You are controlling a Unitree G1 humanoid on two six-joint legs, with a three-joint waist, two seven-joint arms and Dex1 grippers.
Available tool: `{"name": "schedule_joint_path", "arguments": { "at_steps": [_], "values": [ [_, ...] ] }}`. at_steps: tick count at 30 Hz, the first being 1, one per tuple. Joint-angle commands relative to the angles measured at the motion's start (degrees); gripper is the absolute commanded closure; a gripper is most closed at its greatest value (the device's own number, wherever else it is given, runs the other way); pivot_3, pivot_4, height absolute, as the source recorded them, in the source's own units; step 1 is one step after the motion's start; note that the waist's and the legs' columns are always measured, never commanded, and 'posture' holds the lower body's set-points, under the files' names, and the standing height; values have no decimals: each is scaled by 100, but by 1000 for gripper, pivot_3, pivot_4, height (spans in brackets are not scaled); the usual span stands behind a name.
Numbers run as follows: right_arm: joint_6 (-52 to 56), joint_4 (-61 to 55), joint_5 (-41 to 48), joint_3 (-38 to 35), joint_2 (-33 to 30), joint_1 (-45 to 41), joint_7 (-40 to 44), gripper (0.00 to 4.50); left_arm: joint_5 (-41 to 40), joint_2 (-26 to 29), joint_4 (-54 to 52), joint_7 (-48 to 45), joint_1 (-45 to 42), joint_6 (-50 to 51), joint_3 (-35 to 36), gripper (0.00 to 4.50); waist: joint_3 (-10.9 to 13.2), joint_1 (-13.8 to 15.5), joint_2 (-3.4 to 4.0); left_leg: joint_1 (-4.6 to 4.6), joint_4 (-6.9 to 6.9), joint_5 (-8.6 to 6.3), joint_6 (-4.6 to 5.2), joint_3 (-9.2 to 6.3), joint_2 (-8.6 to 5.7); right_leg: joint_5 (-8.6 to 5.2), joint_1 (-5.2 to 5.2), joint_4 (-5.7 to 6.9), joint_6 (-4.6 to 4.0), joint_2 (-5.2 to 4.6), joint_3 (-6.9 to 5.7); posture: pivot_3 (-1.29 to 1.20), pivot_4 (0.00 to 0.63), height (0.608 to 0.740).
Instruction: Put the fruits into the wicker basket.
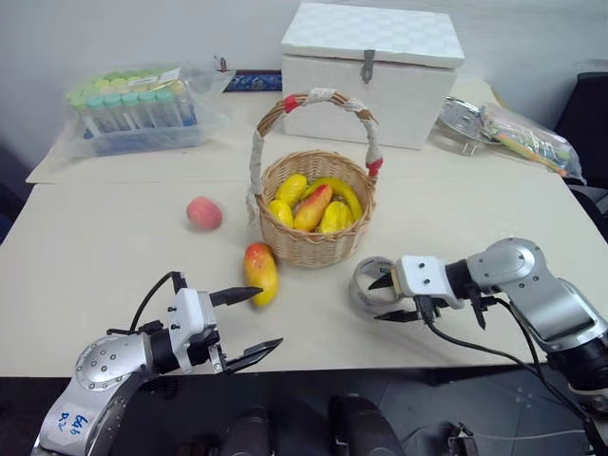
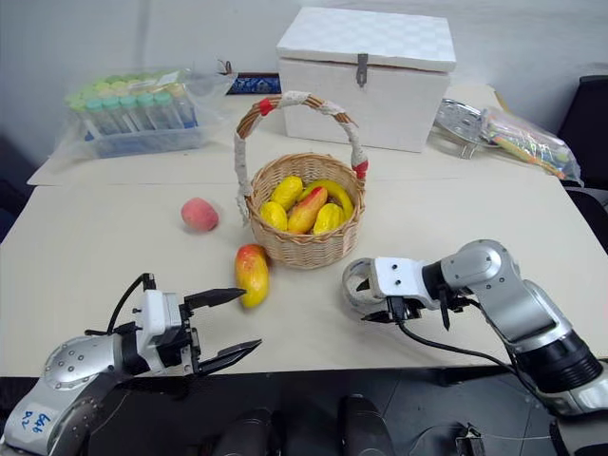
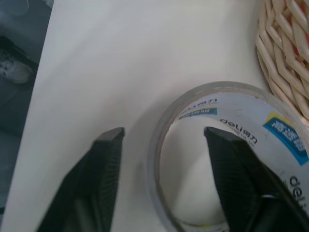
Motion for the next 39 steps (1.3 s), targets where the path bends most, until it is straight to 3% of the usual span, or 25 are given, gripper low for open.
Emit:
{"name": "schedule_joint_path", "arguments": {
  "at_steps": [1, 5, 9, 12, 20, 25, 30, 35, 39],
  "values": [
    [-206, 70, -19, -81, -58, -53, 142, 3153, -73, -14, -244, 74, 8, -15, 49, 0, 0, -8, -1, 0, 2, -1, 2, 0, 0, 0, 1, -1, 1, -1, -1, 0, 150, 740],
    [-128, 291, 227, -374, -229, -44, 359, 4455, -109, 27, -257, 98, 31, 2, 149, 0, 0, -12, -1, 1, 2, -2, 4, 1, -1, 1, 1, 0, 1, -1, -1, 0, 150, 740],
    [102, 372, 866, -942, -488, 195, 716, 4459, -264, 68, -292, 26, 61, 130, 156, 0, 1, -11, -1, 3, 2, -1, 3, -2, 2, 1, 3, 4, 1, 1, -6, 0, 150, 740],
    [547, 1122, 1127, -1582, -802, 82, 678, 4459, -693, -102, -374, 177, -115, 360, 188, 0, 2, -10, -1, 3, 3, -1, 3, -3, 1, 1, 5, 3, 1, 0, -6, 0, 150, 740],
    [-1286, 5407, -520, -1142, -579, -1827, -327, 4459, -921, -176, -293, 271, -794, 622, 25, 0, 3, -40, 0, 12, 21, 4, 6, 13, -6, 7, 13, 9, 9, 6, 9, 0, 150, 740],
    [-1868, 7208, -1109, -968, -286, -2705, -786, 4459, -887, -181, -268, 327, -1122, 675, -2, 0, 9, -49, 10, 9, 23, 34, -43, 30, 5, 7, 2, 11, 8, 30, 29, 0, 150, 740],
    [-2166, 7674, -1114, -1127, -422, -2804, -702, 2923, -904, -153, -420, 407, -984, 674, 164, 0, 11, -31, 13, 2, 24, 33, -41, 34, 7, 8, -3, 4, 11, 30, 34, 0, 150, 740],
    [-2676, 7236, -693, -1612, -564, -2806, -428, 1351, -838, -171, -415, 494, -362, 476, 698, 0, 13, -36, 17, 2, 34, 31, -37, 43, 6, 14, -4, 8, 20, 28, 46, 0, 150, 740],
    [-3122, 6163, 719, -2488, -38, -2177, 719, 36, -692, -236, -61, 473, 279, 73, 1454, 0, 13, -83, 16, 17, 32, 28, -38, 50, 14, 14, 5, 11, 21, 39, 57, 0, 150, 740]
  ]
}}
